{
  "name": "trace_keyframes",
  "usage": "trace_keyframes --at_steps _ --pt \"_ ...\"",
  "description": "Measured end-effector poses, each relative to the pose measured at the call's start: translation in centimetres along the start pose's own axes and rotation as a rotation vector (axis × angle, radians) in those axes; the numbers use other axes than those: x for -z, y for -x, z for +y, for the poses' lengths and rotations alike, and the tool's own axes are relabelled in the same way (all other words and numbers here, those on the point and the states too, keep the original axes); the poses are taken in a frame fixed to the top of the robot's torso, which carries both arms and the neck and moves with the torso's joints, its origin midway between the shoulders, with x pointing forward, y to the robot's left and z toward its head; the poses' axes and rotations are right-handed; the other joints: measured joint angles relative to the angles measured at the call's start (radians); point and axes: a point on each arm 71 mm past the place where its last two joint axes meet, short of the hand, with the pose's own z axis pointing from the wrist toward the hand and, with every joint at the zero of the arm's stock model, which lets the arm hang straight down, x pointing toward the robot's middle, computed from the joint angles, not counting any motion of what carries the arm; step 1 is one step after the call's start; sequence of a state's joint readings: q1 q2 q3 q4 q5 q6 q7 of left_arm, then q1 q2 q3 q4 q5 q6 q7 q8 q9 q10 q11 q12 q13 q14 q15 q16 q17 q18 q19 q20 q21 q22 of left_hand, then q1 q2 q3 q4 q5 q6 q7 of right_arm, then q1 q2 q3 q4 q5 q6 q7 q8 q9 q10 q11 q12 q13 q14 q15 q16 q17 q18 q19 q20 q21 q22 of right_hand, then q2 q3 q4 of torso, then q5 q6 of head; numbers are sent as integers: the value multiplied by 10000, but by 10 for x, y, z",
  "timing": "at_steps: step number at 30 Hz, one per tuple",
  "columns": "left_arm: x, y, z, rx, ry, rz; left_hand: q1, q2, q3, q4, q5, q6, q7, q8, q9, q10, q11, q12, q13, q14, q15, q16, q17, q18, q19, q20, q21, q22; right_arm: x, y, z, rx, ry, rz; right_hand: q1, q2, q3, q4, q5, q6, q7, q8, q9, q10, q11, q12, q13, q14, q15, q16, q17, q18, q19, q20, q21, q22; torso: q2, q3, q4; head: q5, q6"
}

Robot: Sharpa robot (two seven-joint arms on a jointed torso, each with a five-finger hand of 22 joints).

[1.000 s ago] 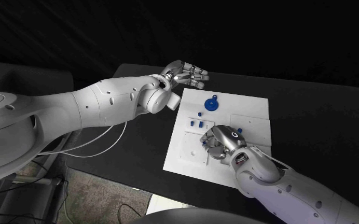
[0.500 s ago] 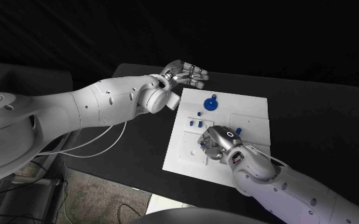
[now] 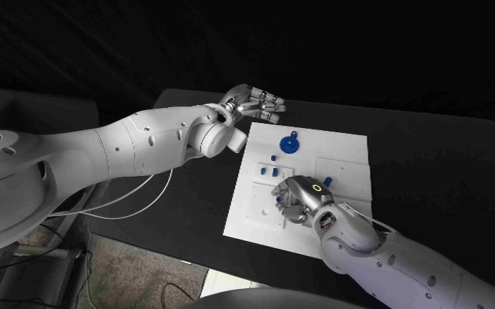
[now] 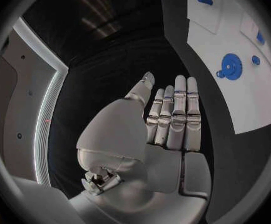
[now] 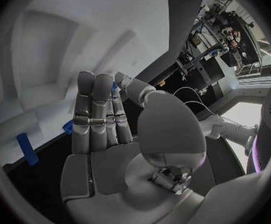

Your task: Assemble the parts on the task board

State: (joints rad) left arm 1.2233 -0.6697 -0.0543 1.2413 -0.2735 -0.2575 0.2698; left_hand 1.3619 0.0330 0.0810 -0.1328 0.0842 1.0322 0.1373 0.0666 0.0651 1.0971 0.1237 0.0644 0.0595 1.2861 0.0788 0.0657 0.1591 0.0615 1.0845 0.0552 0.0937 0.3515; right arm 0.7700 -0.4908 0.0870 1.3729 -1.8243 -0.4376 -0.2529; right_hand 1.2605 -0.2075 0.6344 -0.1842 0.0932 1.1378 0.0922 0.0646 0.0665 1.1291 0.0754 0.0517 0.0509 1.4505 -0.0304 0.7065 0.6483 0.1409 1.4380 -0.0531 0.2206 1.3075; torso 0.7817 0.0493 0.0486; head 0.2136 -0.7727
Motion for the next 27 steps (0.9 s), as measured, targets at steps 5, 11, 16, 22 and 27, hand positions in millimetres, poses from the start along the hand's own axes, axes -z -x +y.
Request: trace_keyframes --at_steps 5,11,16,22,27 --pt "0 1 0 -3 27 -8 0 0 -24 24 0 0 0 0 0 0 0 0 0 0 0 0 0 0 0 0 0 -16 5 -2 2 -203 21 -16 247 -160 -711 138 76 -488 -97 0 -7 -561 266 51 72 -56 56 65 -160 141 58 130 -243 -76 -1 2 0 -49 30" --pt "0 3 1 -17 71 -48 0 0 -24 24 0 0 0 0 0 0 0 0 0 0 0 0 0 0 0 0 0 -17 10 1 2 -427 -151 -120 377 -268 -949 241 76 -730 -167 -1 -17 -696 339 98 68 -2 112 194 -154 144 107 178 -288 -48 -7 9 -8 -105 93" --pt "1 5 2 -26 111 -72 0 0 -24 24 0 0 0 0 0 0 0 0 0 0 0 0 0 0 0 0 0 -34 11 12 6 -612 -250 -387 443 -334 -967 306 76 -710 -147 -1 -17 -662 304 98 67 -1 112 234 -154 144 171 149 -338 -8 -6 15 -2 -167 137" --pt "2 7 3 -31 140 -84 0 0 -24 24 0 0 0 0 0 0 0 0 0 0 0 0 0 0 0 0 0 -34 12 30 6 -830 -399 -808 428 -348 -510 446 -2 -692 -129 -1 -16 -199 143 98 67 2 111 538 -55 142 256 100 179 7 1 9 -2 -323 259" --pt "2 8 3 -40 152 -108 0 0 -24 23 0 0 0 0 0 0 0 0 0 0 0 0 0 0 0 0 0 -59 14 55 3 -1016 -454 -1224 392 -384 -141 517 -2 -559 4 -2 -16 214 44 98 67 10 20 737 -21 138 272 85 803 6 -5 9 -18 -501 400"
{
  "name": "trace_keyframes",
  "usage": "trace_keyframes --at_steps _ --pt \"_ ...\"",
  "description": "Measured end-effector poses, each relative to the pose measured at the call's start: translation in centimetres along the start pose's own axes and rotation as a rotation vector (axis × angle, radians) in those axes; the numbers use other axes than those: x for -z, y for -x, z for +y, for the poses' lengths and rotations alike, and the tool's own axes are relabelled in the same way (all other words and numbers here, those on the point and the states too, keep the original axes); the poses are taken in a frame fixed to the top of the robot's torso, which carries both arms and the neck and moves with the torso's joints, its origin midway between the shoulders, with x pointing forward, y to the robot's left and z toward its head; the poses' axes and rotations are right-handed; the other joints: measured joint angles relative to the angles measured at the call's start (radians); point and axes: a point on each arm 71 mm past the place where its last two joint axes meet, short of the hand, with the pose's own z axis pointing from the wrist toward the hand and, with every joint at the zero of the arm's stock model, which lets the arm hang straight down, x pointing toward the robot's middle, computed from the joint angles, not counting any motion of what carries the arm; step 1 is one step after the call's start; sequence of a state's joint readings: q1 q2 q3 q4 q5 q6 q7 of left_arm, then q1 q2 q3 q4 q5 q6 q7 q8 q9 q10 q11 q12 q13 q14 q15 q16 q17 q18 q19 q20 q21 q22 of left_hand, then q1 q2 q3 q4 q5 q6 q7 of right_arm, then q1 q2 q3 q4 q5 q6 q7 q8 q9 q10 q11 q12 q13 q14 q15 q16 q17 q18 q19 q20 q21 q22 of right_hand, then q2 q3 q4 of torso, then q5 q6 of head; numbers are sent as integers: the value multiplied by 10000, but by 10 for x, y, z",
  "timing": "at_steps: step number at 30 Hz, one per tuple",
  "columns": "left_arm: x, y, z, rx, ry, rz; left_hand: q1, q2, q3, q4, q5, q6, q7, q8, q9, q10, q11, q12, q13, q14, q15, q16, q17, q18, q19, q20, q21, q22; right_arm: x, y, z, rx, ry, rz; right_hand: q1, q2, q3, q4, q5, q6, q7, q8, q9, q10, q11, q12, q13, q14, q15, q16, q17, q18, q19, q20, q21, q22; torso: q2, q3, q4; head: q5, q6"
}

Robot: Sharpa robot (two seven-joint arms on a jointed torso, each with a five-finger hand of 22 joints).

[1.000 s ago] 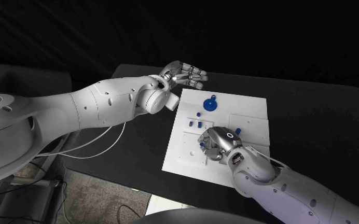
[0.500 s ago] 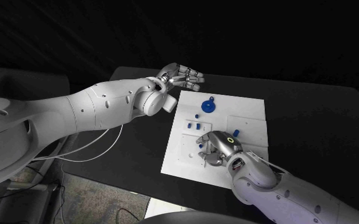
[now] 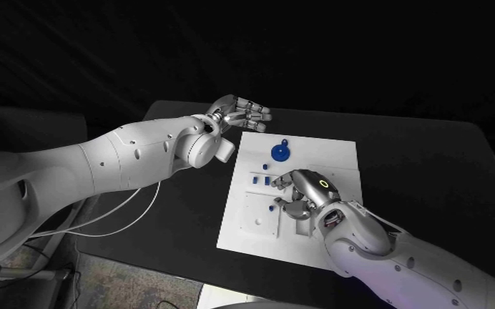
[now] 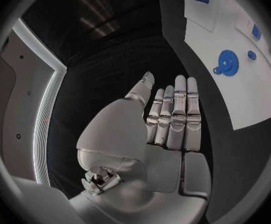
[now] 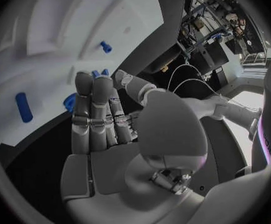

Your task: Assemble the parts on the task board

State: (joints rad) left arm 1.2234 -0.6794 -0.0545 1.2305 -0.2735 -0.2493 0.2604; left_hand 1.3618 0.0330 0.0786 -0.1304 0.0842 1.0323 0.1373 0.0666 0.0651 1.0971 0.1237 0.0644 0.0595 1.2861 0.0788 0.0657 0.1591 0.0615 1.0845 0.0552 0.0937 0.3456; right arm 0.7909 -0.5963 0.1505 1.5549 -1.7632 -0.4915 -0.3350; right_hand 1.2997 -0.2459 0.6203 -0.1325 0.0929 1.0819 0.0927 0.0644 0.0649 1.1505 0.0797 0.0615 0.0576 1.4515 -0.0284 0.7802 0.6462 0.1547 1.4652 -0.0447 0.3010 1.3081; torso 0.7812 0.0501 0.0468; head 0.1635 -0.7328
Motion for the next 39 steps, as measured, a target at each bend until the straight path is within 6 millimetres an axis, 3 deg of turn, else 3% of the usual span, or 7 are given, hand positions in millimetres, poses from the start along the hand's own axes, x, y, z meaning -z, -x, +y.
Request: trace_keyframes --at_steps 10,12,15,22,30,33,39 --pt "2 3 0 -6 -40 124 0 0 45 -41 0 0 0 0 0 471 -92 0 0 -300 29 0 -95 0 -216 114 -81 -142 0 50 -23 569 -360 -94 -85 24 65 69 0 54 51 0 1 365 -121 0 0 -33 -41 76 -50 -157 17 -92 93 -1 -27 13 -50 -199 191" --pt "2 3 1 -13 -58 166 0 0 95 -28 0 5 -5 0 0 667 -147 0 0 -308 21 0 -109 -24 -254 105 -100 -171 0 54 -28 720 -472 11 -140 -2 61 73 23 54 51 0 1 470 -182 0 0 -46 -132 76 -68 -158 17 -92 93 -1 -28 13 -57 -225 214" --pt "2 3 0 -32 -98 256 0 0 188 -64 0 54 -54 0 0 970 -253 0 0 -341 54 0 -142 -157 -360 105 -187 -271 0 60 -39 999 -676 230 -297 0 -205 340 304 124 -19 0 1 779 -321 0 0 20 -267 76 -122 -419 15 -268 93 -2 -30 18 -60 -259 242" --pt "3 3 0 -85 -202 543 0 0 493 -130 38 145 -73 0 0 1181 -360 0 0 -246 -41 0 -243 -317 -522 88 -239 -628 -2 67 -58 1506 -879 842 -349 187 -690 514 388 411 -71 -1 2 1330 -409 0 0 43 -178 37 -254 -472 18 -270 -146 -3 -29 32 -35 -314 262" --pt "4 1 0 -137 -280 792 -75 -75 643 -104 38 145 -73 0 0 1179 -358 0 0 -585 151 0 -686 -316 -519 90 -238 -952 -3 68 -71 1878 -914 1284 -177 240 -1948 515 226 341 -97 -1 -10 -345 91 0 0 -85 23 -321 -690 -457 -14 -57 -1443 -359 -26 19 -35 -349 285" --pt "4 1 -1 -150 -303 838 -82 -82 643 -104 38 144 -73 0 0 1124 -304 0 0 -626 125 0 -775 -317 -482 127 -238 -1036 -4 68 -75 2036 -989 1397 46 220 -2409 578 78 200 -115 -1 -17 -763 216 0 0 -182 117 -321 -768 -239 14 61 -1632 -551 -25 13 -37 -363 287" --pt "4 1 -1 -166 -339 860 -133 -133 664 -83 38 145 -72 0 0 907 -194 0 0 -790 216 0 -844 -317 -482 199 -236 -1199 -6 66 -79 2318 -1102 1546 198 67 -2346 693 -152 48 -139 -3 -17 -946 255 0 0 -213 147 -321 -860 -163 -37 113 -1730 -654 -23 12 -38 -405 280"
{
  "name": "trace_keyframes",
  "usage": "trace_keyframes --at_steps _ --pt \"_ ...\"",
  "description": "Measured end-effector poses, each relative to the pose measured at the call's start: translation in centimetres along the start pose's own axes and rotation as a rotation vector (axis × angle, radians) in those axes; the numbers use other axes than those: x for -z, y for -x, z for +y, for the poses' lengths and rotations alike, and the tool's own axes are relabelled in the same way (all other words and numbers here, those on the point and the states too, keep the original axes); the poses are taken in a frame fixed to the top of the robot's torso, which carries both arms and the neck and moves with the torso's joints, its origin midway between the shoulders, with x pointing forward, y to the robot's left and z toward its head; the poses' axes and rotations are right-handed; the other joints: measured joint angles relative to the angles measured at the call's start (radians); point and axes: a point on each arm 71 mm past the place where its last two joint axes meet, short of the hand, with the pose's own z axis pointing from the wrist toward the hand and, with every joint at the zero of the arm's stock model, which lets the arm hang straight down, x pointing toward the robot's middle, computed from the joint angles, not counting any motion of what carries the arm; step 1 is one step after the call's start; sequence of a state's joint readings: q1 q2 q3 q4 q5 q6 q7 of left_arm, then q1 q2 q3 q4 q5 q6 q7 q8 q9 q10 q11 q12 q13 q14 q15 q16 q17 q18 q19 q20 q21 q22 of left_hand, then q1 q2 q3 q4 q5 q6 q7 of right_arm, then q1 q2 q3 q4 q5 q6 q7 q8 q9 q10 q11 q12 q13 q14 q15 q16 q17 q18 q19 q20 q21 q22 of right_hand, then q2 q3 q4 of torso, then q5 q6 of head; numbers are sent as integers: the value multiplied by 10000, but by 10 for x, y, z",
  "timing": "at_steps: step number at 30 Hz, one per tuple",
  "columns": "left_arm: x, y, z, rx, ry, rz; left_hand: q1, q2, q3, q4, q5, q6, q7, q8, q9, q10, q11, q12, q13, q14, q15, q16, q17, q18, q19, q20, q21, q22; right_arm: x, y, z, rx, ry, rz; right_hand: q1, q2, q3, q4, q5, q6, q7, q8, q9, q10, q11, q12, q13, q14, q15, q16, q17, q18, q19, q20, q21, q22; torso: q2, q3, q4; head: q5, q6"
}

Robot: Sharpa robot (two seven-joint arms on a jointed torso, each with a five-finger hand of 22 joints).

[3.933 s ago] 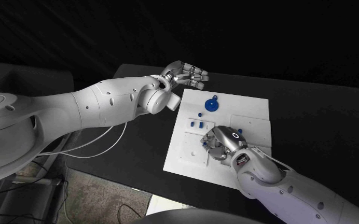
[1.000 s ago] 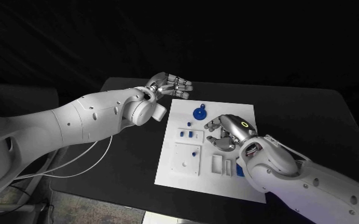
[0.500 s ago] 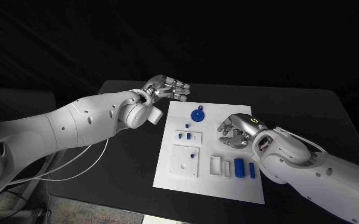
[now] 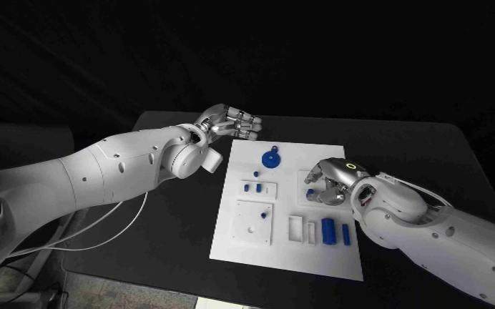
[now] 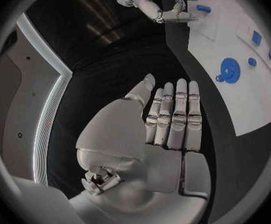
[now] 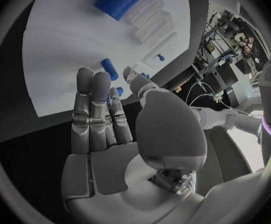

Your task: Assemble the parts on the task board

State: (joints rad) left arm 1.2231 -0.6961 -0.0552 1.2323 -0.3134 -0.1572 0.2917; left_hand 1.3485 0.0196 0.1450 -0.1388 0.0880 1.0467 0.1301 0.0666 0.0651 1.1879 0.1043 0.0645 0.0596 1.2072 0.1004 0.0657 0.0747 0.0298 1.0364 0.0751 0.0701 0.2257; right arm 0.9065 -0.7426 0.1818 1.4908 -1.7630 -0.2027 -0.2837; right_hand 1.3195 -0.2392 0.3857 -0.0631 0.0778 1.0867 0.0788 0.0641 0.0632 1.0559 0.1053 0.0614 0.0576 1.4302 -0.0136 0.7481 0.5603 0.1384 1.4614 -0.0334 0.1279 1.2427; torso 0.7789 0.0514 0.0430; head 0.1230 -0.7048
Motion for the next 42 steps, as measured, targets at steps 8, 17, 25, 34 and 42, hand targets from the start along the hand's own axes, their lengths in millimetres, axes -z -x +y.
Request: trace_keyframes --at_steps 8,17,25,34,42 --pt "0 0 0 -6 -30 5 0 0 -30 29 0 0 0 0 0 -176 104 0 0 -50 51 0 0 1 1 72 1 -267 -4 -4 0 271 -58 70 88 88 1208 -267 -205 220 149 0 1 564 -165 0 0 -18 -36 73 -12 0 40 -41 21 164 0 -6 9 -33 -7" --pt "0 0 0 -11 -30 -2 0 0 -56 55 0 0 0 0 0 -175 104 0 0 -51 51 0 14 2 36 107 1 -436 -5 -9 3 423 14 166 -132 174 2404 -507 -236 703 184 -1 1 1923 -493 0 5 77 -223 189 98 1 47 -209 275 601 1 -12 8 -31 -53" --pt "1 1 0 -12 -29 -4 0 0 -55 55 0 -1 0 0 0 -175 104 0 0 -50 51 0 23 3 36 106 1 -480 -5 -12 3 551 28 225 -280 323 2451 -723 -236 946 131 -1 2 2273 -625 -1 7 75 -294 197 167 -159 35 -329 366 654 -2 -18 3 -35 -83" --pt "1 1 0 -13 -19 -8 1 0 -59 114 0 0 0 0 0 -175 104 0 0 -50 51 0 22 3 36 106 2 -519 -6 -13 4 693 41 276 -280 519 2439 -797 -236 1147 145 -3 8 2435 -643 -11 13 105 -324 196 216 -162 35 -329 470 653 -7 -18 3 -61 -113" --pt "1 1 0 -14 -12 -10 1 1 -59 114 0 -1 0 0 0 -175 104 0 0 -50 51 0 22 4 36 106 2 -562 -8 -15 4 787 16 243 -300 763 2616 -976 -238 1324 133 -19 7 2533 -666 -33 8 136 -354 196 253 -233 -4 -366 687 652 -11 -21 2 -92 -128"
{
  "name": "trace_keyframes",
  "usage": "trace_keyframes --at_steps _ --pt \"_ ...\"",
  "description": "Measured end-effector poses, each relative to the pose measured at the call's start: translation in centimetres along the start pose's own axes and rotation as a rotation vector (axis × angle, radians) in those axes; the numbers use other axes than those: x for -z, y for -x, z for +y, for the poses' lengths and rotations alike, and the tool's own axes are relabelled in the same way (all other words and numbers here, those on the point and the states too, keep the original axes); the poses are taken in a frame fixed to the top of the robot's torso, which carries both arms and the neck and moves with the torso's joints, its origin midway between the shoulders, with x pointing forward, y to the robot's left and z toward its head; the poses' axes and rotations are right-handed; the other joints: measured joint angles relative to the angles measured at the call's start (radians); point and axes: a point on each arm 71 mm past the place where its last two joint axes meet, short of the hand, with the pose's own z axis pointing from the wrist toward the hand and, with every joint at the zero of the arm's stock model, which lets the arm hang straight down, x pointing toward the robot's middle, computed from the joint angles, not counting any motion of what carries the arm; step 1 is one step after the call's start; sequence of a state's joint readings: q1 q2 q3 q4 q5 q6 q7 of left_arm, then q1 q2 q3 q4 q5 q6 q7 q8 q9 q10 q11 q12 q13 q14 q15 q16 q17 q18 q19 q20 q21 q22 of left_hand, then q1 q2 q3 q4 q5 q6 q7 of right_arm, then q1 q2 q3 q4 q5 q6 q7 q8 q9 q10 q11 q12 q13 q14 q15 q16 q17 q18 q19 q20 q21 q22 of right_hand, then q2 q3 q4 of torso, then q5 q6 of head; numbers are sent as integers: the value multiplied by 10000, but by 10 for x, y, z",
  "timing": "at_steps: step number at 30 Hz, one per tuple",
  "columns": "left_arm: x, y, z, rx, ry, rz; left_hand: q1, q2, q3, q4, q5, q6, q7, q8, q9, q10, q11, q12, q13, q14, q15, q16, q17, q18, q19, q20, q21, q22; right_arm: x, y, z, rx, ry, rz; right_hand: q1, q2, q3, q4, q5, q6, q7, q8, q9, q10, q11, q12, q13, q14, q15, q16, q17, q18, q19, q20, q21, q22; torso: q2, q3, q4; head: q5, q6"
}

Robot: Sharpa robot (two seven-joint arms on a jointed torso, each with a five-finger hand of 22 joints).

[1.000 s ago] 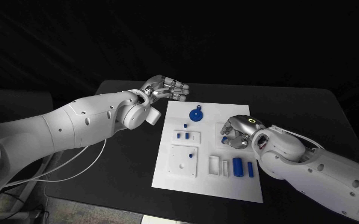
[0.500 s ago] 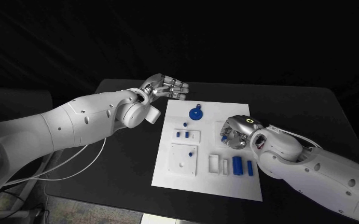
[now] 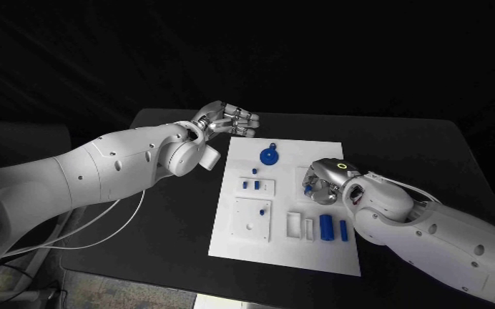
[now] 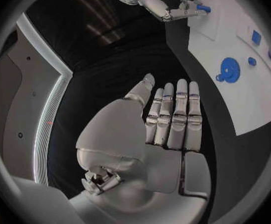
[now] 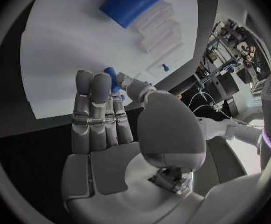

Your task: Assemble the parts on the task board

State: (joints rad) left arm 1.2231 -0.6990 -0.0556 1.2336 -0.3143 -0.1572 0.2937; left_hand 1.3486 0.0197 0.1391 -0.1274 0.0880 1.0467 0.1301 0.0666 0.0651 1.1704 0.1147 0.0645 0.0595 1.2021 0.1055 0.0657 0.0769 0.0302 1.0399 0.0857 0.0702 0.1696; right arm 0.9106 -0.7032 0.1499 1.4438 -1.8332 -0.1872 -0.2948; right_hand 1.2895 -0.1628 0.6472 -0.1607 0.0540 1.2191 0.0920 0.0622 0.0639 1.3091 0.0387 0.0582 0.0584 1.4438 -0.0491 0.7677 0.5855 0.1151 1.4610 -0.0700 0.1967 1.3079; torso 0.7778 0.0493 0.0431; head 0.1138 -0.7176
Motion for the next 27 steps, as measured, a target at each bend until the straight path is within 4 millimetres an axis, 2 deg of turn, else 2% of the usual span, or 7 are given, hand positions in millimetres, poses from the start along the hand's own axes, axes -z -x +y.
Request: trace_keyframes --at_steps 3,9,12,16,27 --pt "0 0 0 0 1 0 0 0 0 0 0 0 0 0 0 0 0 0 0 0 0 0 0 0 0 0 0 1 0 0 0 17 -3 -45 -23 82 85 -110 -28 205 -38 -24 2 225 -46 -24 -1 14 -9 0 0 -11 3 -3 223 -1 0 0 0 -15 -11" --pt "0 0 0 2 4 0 0 0 0 0 0 0 0 0 0 0 0 0 0 0 0 0 -1 0 0 0 0 1 0 -1 1 26 2 -178 -89 149 298 -341 -33 447 -149 -19 19 349 5 -5 0 65 -65 -51 0 -153 -15 -122 532 -1 1 1 0 -27 -14" --pt "0 0 0 3 4 3 0 0 -12 66 0 0 0 0 0 0 0 0 0 0 0 0 8 0 35 35 0 -51 0 -1 2 24 6 -243 -125 184 400 -368 42 491 -124 -19 64 367 23 -5 1 76 -148 -115 0 -160 -16 -122 609 -1 1 2 1 -28 -14" --pt "0 0 0 2 9 -2 0 0 -12 66 0 0 0 0 0 0 0 0 0 0 0 0 11 0 57 14 0 -75 2 0 2 5 39 -296 -156 215 402 -366 120 491 -124 -19 64 383 39 -5 2 77 -149 -116 0 -232 -71 -176 688 -2 2 3 5 -19 -20" --pt "0 5 2 -35 51 -107 0 0 -10 121 0 0 0 0 0 0 -1 0 0 0 0 0 9 0 72 -1 0 -125 6 24 9 -239 450 -705 -167 223 402 -366 122 494 -128 -21 63 383 39 -6 20 78 -148 -149 8 -240 -71 -175 688 -3 -13 1 -17 9 -31"
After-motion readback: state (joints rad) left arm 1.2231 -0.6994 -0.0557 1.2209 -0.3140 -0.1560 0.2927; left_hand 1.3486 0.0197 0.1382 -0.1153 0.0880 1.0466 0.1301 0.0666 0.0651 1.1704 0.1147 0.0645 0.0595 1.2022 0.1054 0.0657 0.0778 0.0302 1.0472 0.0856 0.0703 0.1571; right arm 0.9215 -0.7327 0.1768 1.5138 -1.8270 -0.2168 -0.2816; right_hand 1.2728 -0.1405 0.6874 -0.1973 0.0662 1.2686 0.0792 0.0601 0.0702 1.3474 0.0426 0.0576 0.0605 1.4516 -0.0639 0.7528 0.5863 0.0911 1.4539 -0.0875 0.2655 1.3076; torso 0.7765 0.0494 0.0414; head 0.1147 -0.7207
